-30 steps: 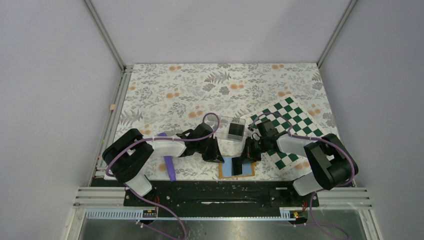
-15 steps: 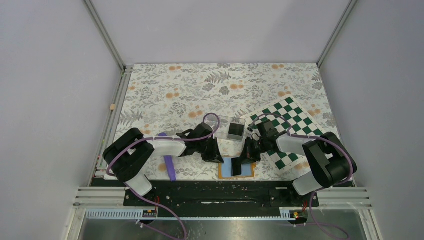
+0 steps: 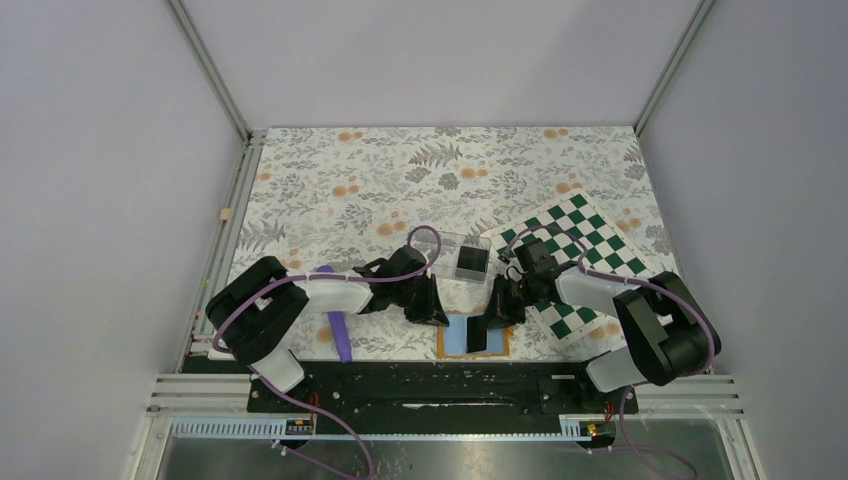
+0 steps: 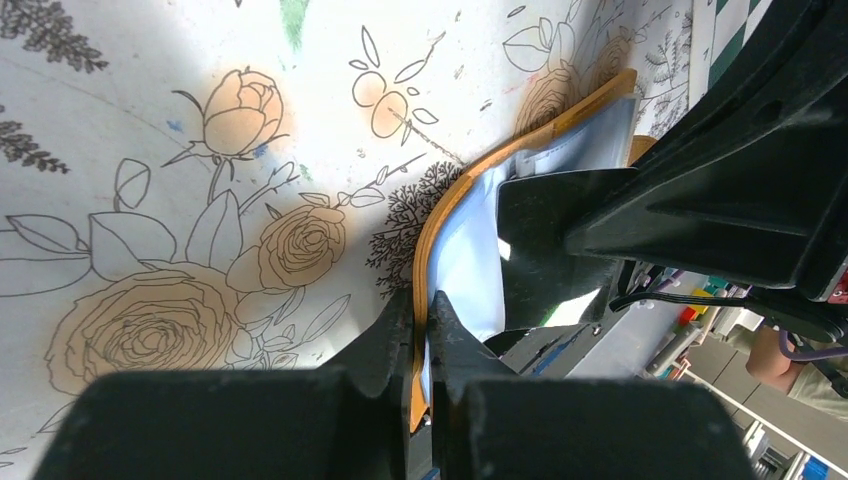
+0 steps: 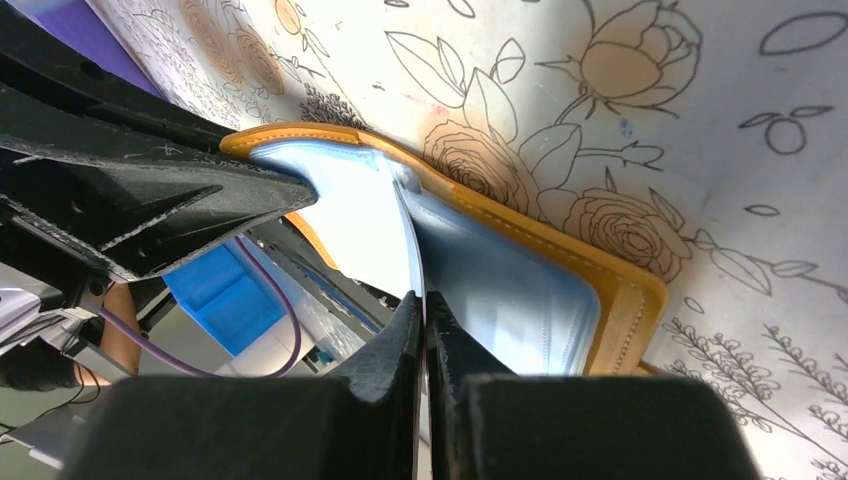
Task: Put the credit cards into the card holder
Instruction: Insert the credit card into the card slot.
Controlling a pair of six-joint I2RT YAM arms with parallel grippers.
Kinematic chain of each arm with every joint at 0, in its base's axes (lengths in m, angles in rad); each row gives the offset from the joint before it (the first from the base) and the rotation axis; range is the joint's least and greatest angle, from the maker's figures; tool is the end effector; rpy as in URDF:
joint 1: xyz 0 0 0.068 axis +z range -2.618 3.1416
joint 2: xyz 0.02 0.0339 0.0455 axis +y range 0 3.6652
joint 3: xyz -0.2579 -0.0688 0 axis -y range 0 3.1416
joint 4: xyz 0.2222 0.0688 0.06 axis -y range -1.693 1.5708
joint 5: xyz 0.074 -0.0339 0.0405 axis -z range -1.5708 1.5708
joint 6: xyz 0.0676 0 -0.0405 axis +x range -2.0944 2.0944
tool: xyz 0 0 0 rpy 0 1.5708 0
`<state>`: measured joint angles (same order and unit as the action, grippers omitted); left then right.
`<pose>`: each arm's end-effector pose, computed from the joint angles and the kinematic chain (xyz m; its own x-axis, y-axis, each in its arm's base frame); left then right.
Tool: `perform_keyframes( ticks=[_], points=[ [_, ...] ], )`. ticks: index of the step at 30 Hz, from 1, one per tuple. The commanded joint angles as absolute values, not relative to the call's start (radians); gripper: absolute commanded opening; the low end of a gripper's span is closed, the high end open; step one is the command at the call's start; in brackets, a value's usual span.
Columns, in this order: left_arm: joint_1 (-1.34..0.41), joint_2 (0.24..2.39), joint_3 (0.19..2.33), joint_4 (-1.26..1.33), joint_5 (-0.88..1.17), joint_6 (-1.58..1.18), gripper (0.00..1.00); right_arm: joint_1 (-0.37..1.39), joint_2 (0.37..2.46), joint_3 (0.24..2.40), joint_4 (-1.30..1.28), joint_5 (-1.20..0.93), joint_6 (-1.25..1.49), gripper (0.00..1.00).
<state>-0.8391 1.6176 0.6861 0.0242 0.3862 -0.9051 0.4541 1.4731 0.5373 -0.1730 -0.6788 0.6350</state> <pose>0.1794 -0.2379 0.1210 -0.9891 0.0110 -0.1470 0.1074 0.7367 -0.6677 0.1893 0.1396 0.1135 -0.9993 0.0259 -0.0255 -0.0002 0.6972 0.7169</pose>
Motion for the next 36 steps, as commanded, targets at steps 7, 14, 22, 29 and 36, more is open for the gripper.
perform_keyframes(
  ticks=[7, 14, 22, 29, 36],
  points=[
    [-0.836, 1.601, 0.723, 0.08, 0.368, -0.885, 0.0, 0.492, 1.522, 0.51, -0.201, -0.678, 0.636, 0.0],
    [-0.841, 1.618, 0.728, 0.081, 0.373, -0.886, 0.0, 0.514, 1.519, 0.482, -0.069, -0.772, 0.68, 0.0],
    [-0.843, 1.612, 0.724, 0.081, 0.361, -0.889, 0.0, 0.52, 1.574, 0.485, -0.045, -0.823, 0.675, 0.0],
    [-0.846, 1.623, 0.729, 0.068, 0.359, -0.885, 0.0, 0.519, 1.533, 0.479, -0.027, -0.849, 0.69, 0.0],
    [-0.848, 1.614, 0.729, 0.066, 0.359, -0.897, 0.0, 0.537, 1.577, 0.483, -0.042, -0.79, 0.7, 0.02]
  ],
)
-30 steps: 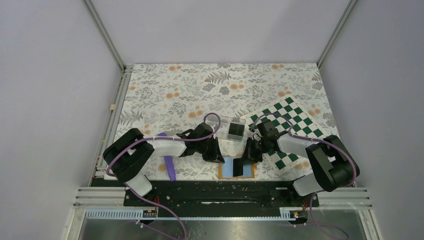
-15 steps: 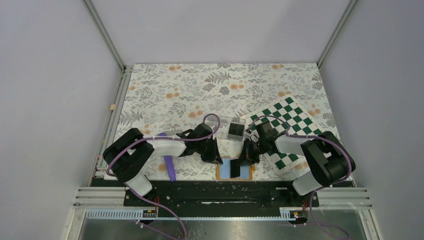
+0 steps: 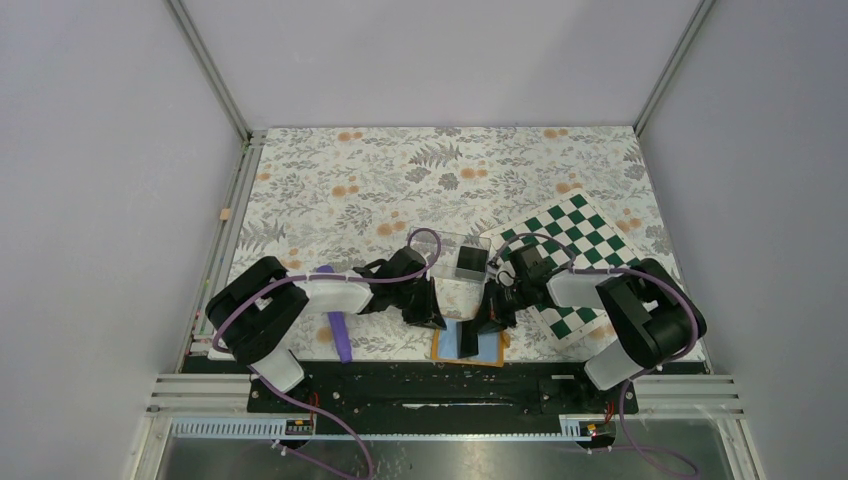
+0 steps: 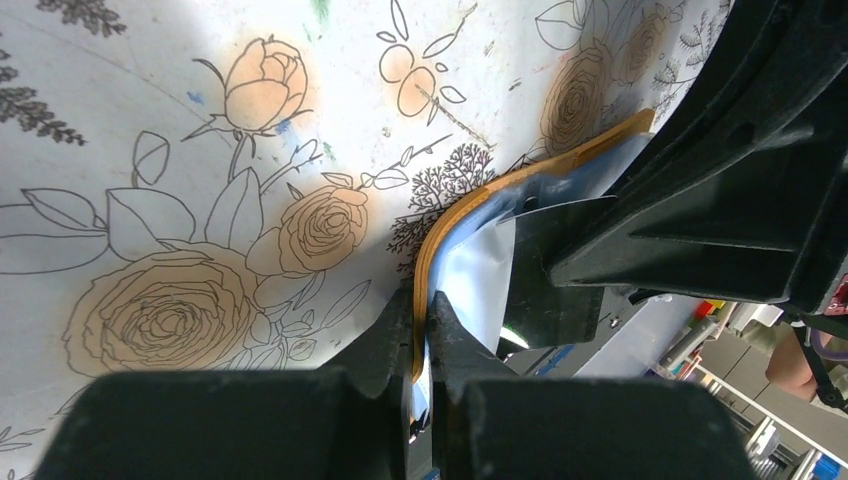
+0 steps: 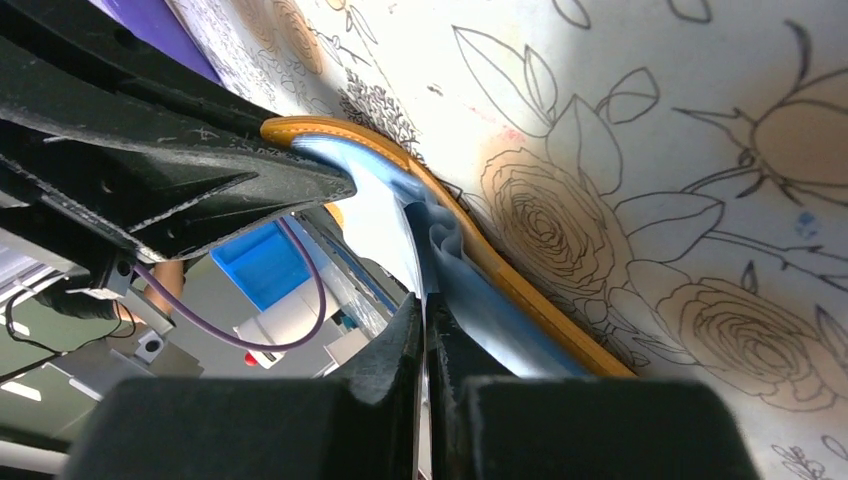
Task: Put the credit cards into the card holder
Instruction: Insert the credit card into the card slot.
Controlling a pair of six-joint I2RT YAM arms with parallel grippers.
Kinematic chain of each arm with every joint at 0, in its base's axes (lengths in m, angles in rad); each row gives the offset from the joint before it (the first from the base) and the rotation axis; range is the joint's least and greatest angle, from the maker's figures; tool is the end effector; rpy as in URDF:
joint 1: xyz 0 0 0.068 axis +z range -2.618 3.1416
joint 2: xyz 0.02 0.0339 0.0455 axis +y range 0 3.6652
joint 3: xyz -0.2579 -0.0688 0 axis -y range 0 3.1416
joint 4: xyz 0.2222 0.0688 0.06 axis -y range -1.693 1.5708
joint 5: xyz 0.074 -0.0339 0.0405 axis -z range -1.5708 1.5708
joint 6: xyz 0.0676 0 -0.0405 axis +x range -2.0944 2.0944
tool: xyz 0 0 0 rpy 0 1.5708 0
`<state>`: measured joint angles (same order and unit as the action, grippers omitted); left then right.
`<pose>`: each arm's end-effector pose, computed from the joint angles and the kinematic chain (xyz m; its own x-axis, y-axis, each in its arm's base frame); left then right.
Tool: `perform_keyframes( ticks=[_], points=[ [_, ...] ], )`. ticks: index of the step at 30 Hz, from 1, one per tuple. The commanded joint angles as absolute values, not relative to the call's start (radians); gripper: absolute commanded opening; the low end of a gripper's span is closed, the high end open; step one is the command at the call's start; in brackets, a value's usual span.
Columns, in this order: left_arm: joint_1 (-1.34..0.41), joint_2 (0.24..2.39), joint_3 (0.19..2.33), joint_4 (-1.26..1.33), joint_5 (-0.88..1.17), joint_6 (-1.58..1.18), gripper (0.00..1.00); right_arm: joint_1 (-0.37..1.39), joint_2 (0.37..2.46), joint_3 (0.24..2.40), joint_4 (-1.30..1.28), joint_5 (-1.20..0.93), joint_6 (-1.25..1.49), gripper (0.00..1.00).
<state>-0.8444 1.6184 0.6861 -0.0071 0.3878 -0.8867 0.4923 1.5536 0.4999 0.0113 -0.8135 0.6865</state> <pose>0.1758 -0.2364 0.1182 -0.9901 0.0342 -0.1365 0.1156 0.7508 -0.6504 0.1868 0.1559 0.1039 -0.9991 -0.0418 0.0078 -0.0185 0.5930 0.8050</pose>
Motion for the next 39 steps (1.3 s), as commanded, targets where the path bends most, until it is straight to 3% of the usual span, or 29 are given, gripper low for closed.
perform_keyframes(
  ticks=[1, 10, 15, 22, 25, 28, 31, 36, 39],
  points=[
    [-0.848, 1.612, 0.728, 0.067, 0.359, -0.907, 0.0, 0.542, 1.561, 0.483, -0.058, -0.76, 0.702, 0.05],
    [-0.85, 1.581, 0.663, 0.119, 0.33, -1.006, 0.0, 0.581, 1.462, 0.583, -0.341, -0.525, 0.627, 0.5],
    [-0.851, 1.582, 0.627, 0.176, 0.32, -1.058, 0.0, 0.597, 1.478, 0.636, -0.42, -0.482, 0.6, 0.65],
    [-0.851, 1.582, 0.619, 0.166, 0.314, -1.058, 0.0, 0.609, 1.496, 0.661, -0.473, -0.436, 0.581, 0.73],
    [-0.852, 1.591, 0.622, 0.167, 0.328, -1.058, 0.12, 0.612, 1.514, 0.67, -0.487, -0.427, 0.573, 0.73],
    [-0.852, 1.582, 0.623, 0.151, 0.323, -1.056, 0.31, 0.613, 1.516, 0.686, -0.518, -0.395, 0.56, 0.74],
    [-0.853, 1.563, 0.625, 0.109, 0.308, -1.048, 0.37, 0.616, 1.514, 0.693, -0.531, -0.381, 0.552, 0.74],
    [-0.864, 1.577, 0.639, 0.071, 0.321, -1.042, 0.37, 0.626, 1.537, 0.699, -0.522, -0.386, 0.554, 0.71],
    [-0.886, 1.601, 0.659, 0.071, 0.335, -1.047, 0.22, 0.635, 1.557, 0.699, -0.501, -0.405, 0.565, 0.65]
  ],
)
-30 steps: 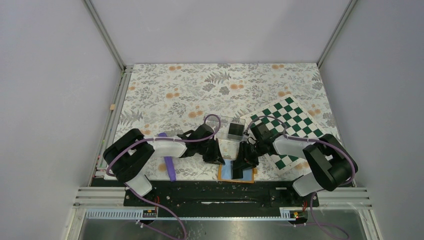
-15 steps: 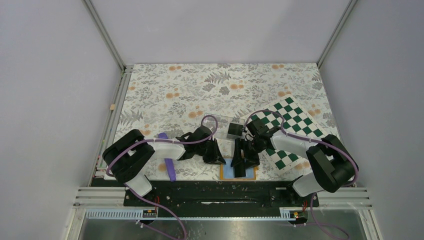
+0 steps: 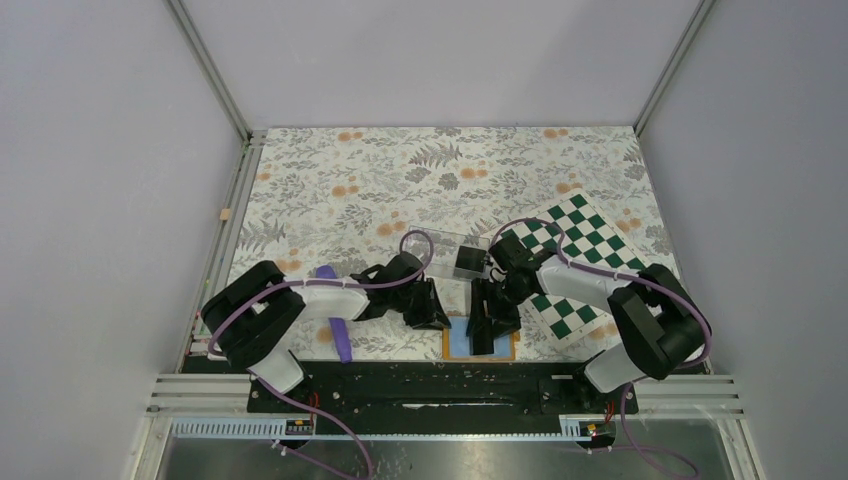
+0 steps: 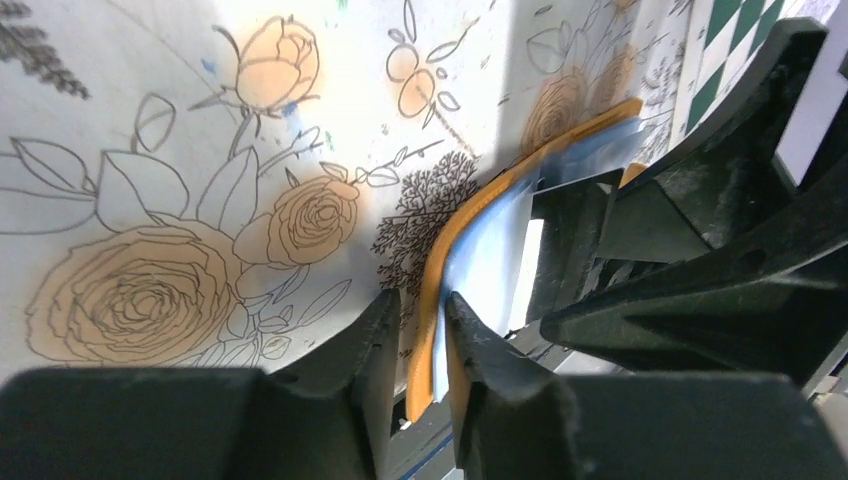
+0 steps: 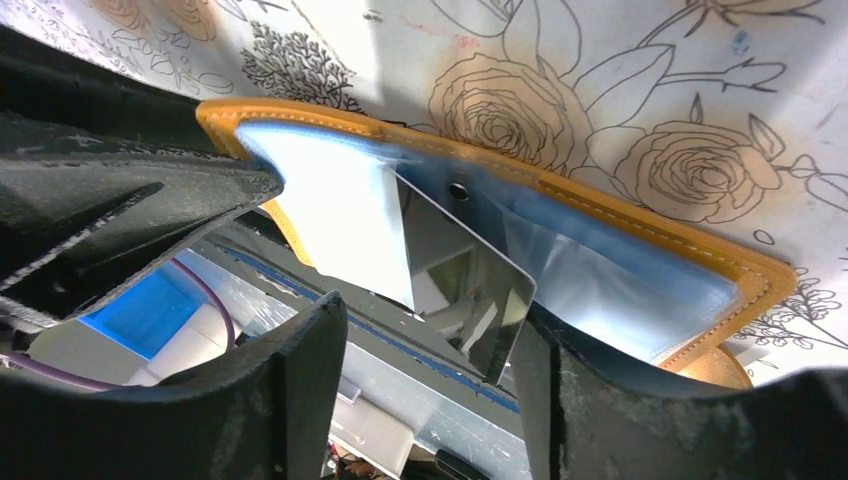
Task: Put the credit cards into the card holder
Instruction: Insert the credit card into the card slot.
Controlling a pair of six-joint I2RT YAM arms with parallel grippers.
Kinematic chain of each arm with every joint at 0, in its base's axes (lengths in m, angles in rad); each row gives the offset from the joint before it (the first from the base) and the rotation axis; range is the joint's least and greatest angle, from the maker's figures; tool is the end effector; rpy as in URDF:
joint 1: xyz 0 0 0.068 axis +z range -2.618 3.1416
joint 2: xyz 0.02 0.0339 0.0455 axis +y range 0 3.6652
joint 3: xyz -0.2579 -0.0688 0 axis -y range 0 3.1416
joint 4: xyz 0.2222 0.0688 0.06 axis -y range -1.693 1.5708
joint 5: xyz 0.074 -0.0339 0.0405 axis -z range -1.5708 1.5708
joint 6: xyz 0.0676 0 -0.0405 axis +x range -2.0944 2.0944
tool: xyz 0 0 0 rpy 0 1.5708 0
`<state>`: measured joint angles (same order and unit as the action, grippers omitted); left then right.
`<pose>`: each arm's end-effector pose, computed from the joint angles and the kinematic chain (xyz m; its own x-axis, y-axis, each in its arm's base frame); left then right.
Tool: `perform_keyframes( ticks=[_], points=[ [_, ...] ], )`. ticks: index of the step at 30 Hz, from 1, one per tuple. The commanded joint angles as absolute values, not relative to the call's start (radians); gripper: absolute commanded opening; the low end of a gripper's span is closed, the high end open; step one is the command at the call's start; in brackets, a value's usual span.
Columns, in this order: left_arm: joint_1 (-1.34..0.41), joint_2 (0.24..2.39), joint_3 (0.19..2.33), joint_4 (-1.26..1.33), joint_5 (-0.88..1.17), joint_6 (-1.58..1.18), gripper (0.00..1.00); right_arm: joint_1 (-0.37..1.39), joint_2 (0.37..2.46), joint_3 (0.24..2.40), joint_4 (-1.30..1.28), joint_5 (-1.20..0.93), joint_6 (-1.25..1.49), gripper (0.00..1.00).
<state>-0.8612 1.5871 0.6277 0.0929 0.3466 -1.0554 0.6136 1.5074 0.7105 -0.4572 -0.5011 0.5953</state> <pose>0.1715 -0.2349 0.1190 -0.9902 -0.1030 -0.0939 -0.0097 0.7228 -0.6910 0.1803 0.1667 0.1272 -0.9951 -0.0993 -0.0019 -0.0838 0.8292 0.5526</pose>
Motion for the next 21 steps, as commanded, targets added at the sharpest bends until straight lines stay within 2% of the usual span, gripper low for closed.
perform_keyframes(
  ticks=[1, 4, 5, 8, 15, 21],
  points=[
    [-0.893, 1.612, 0.666, 0.071, 0.339, -1.051, 0.15, 0.64, 1.565, 0.701, -0.487, -0.414, 0.569, 0.61],
    [-0.905, 1.635, 0.677, 0.072, 0.342, -1.065, 0.01, 0.647, 1.58, 0.701, -0.456, -0.44, 0.588, 0.52],
    [-0.907, 1.642, 0.679, 0.073, 0.342, -1.07, 0.0, 0.65, 1.585, 0.701, -0.445, -0.448, 0.595, 0.5],
    [-0.912, 1.648, 0.677, 0.092, 0.345, -1.083, 0.0, 0.658, 1.599, 0.699, -0.406, -0.472, 0.612, 0.47],
    [-0.916, 1.645, 0.685, 0.105, 0.349, -1.083, 0.0, 0.703, 1.655, 0.739, -0.386, -0.502, 0.615, 0.46],
    [-0.921, 1.656, 0.701, 0.123, 0.365, -1.085, 0.09, 0.734, 1.697, 0.798, -0.39, -0.52, 0.613, 0.49]
  ],
)
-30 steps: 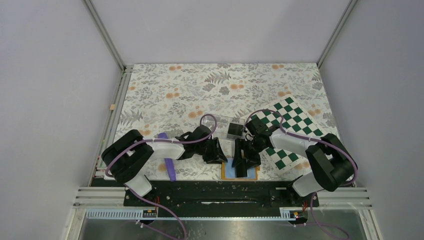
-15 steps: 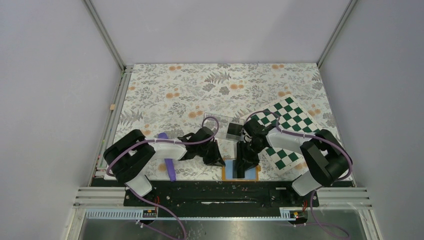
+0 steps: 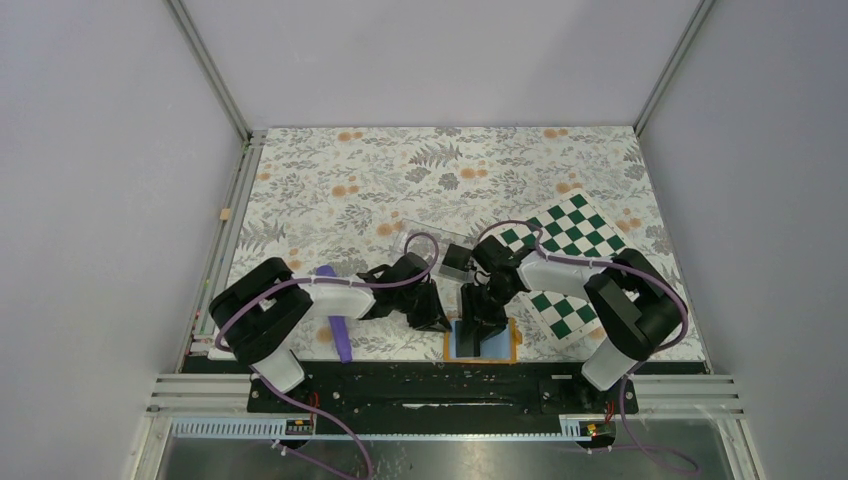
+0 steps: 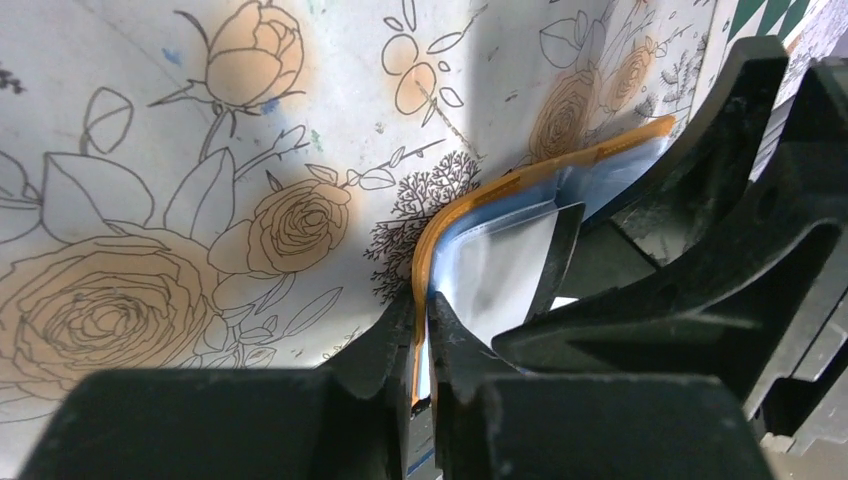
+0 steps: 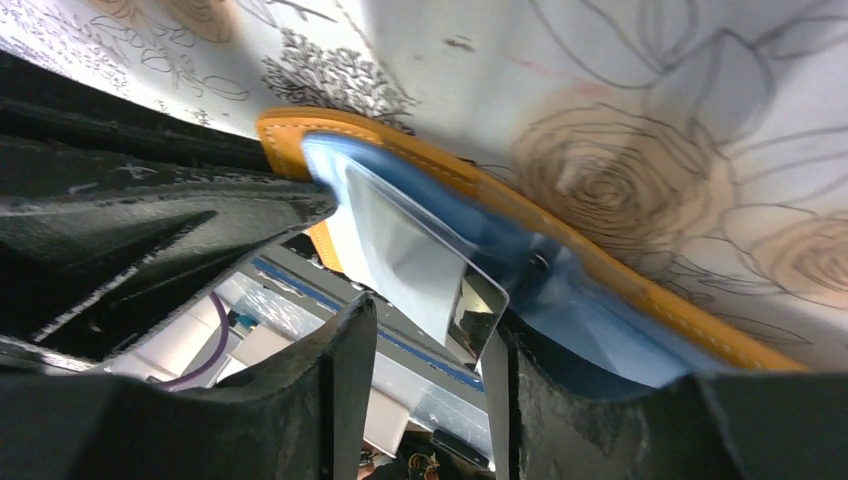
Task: Put the credit cards into the card holder
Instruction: Insert the credit card into the card slot.
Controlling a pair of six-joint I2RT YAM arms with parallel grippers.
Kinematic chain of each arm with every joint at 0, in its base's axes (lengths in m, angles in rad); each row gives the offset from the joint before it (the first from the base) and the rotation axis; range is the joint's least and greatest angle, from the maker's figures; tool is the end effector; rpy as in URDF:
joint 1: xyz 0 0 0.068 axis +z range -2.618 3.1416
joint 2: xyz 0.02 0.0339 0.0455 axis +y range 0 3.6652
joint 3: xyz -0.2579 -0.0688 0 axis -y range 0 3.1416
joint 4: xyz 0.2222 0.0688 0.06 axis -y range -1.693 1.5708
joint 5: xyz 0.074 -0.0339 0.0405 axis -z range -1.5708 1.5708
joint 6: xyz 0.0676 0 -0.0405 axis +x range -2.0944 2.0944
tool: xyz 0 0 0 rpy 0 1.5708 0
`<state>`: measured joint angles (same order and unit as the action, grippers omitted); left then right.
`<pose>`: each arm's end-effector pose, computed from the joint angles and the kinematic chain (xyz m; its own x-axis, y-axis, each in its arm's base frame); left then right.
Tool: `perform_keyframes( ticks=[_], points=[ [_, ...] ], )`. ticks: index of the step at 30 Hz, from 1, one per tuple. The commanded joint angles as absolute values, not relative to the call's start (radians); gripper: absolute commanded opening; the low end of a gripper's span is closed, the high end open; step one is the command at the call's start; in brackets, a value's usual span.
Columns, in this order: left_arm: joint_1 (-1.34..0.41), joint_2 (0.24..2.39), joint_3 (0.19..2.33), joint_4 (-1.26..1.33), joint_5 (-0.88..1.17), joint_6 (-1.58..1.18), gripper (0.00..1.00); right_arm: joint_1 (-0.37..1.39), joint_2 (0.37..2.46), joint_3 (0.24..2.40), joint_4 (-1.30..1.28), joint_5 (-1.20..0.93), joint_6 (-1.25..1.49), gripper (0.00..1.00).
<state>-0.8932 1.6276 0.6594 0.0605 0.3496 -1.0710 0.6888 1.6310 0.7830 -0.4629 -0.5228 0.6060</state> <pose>0.1667 -0.2441 0.1136 -0.9952 -0.0785 -0.0581 -0.0195 0.7424 -0.6696 0.1805 0.1923 0.1159 -0.9833 -0.1704 0.0636 -0.1091 0.8326 0.5430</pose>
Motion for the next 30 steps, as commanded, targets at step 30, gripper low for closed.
perform_keyframes(
  ticks=[30],
  points=[
    [-0.906, 1.436, 0.572, 0.169, 0.202, -1.164, 0.0, 0.74, 1.509, 0.812, -0.491, -0.347, 0.564, 0.85]
  ],
)
